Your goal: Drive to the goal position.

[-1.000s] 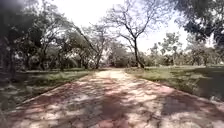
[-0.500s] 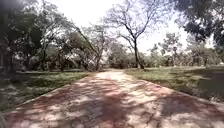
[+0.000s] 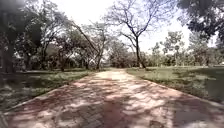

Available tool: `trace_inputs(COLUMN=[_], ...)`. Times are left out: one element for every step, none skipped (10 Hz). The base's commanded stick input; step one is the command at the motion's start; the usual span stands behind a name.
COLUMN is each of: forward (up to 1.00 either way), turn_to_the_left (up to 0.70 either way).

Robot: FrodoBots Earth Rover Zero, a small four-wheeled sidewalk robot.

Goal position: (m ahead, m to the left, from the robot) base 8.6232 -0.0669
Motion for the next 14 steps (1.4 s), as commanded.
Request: trace_inputs(forward=[0.70,0.70,0.70,0.70,0.70,0.70,0.70,0.70,0.70,0.70,0.70,0.70,0.70,0.70], turn_to_the_left=[0.00,0.00,0.00,-0.35,-0.35,-0.35,-0.35,0.00,0.00,0.00,0.00,0.00,0.00,0.00])
